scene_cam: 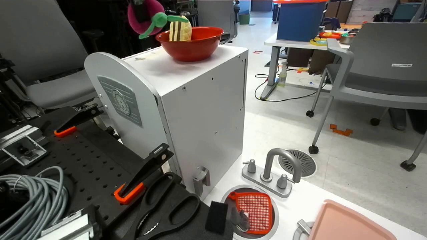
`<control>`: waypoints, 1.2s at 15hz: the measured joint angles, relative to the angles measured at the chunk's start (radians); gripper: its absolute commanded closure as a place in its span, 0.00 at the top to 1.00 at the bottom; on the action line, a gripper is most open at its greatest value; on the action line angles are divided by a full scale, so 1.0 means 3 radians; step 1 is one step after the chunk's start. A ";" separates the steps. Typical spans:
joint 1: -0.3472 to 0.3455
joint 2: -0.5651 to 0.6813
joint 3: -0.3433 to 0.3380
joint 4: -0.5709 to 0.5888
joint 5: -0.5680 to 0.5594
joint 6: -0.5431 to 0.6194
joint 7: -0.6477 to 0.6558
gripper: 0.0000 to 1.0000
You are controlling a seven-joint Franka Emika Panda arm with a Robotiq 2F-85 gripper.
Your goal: Put the beetroot plushie in the bowl
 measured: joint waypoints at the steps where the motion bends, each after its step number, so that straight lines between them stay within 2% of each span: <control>1: -0.0037 -0.0004 0.0000 0.0000 -0.0026 -0.0001 0.0012 0.03; 9: -0.0309 -0.0006 -0.0018 0.0120 -0.0212 -0.0036 0.0095 0.03; 18: -0.0326 0.0124 -0.0042 0.0311 -0.0213 -0.0079 0.0158 0.03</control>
